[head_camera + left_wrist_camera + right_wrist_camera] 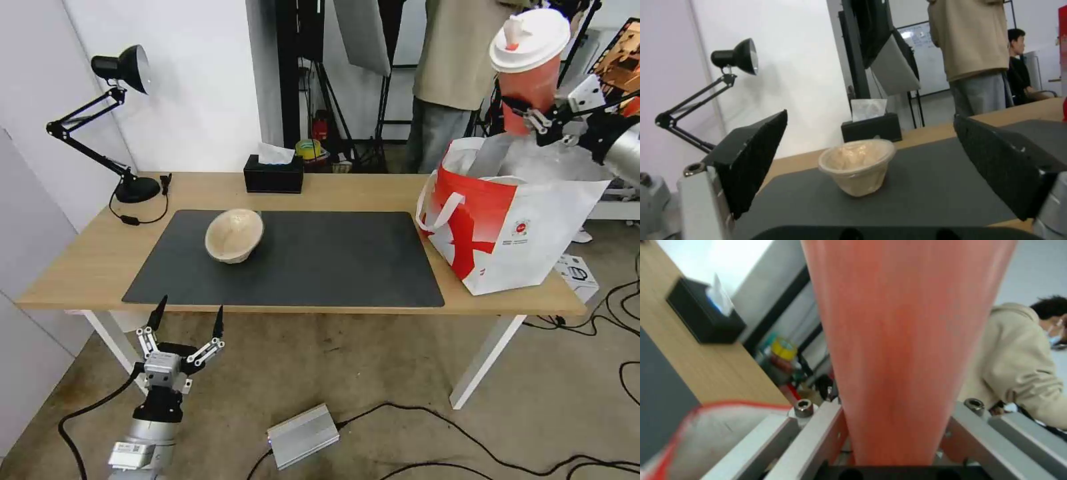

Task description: Pick up the trash from the table and place it into the takeout bag.

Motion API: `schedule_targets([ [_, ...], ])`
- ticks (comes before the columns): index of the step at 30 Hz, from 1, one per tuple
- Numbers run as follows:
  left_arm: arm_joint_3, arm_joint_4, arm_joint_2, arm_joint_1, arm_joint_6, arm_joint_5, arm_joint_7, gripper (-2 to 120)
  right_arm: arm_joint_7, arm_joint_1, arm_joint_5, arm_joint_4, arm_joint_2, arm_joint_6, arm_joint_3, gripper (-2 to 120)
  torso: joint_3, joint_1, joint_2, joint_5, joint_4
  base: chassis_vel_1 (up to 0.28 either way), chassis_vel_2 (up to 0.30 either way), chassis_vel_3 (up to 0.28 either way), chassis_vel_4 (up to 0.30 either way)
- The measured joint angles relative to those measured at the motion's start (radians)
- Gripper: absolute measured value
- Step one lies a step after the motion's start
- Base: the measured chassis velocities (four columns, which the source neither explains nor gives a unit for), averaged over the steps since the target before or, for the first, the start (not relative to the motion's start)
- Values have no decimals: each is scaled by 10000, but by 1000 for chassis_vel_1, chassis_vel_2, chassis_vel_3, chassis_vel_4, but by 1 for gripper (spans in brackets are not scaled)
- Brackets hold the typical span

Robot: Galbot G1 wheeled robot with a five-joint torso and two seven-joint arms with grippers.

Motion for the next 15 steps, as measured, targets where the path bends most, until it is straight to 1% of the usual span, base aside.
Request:
schedule_targets([
  [2, 51, -12, 3, -28, 0, -2, 17, 100, -150, 103, -313, -291, -22, 48, -58, 8, 0, 0, 0, 0, 1, 0, 0, 0, 0],
  [9, 96, -40, 14, -35, 0, -7, 38, 100, -473, 370, -969, -711, 12, 137, -257, 8, 0, 0, 0, -1, 0, 0, 0, 0, 0],
  [15, 108, -63, 5, -13, 0, -23, 88, 100, -634, 822, -1604, -1143, 200, 223, -706, 8, 0, 0, 0, -1, 1, 0, 0, 0, 0],
])
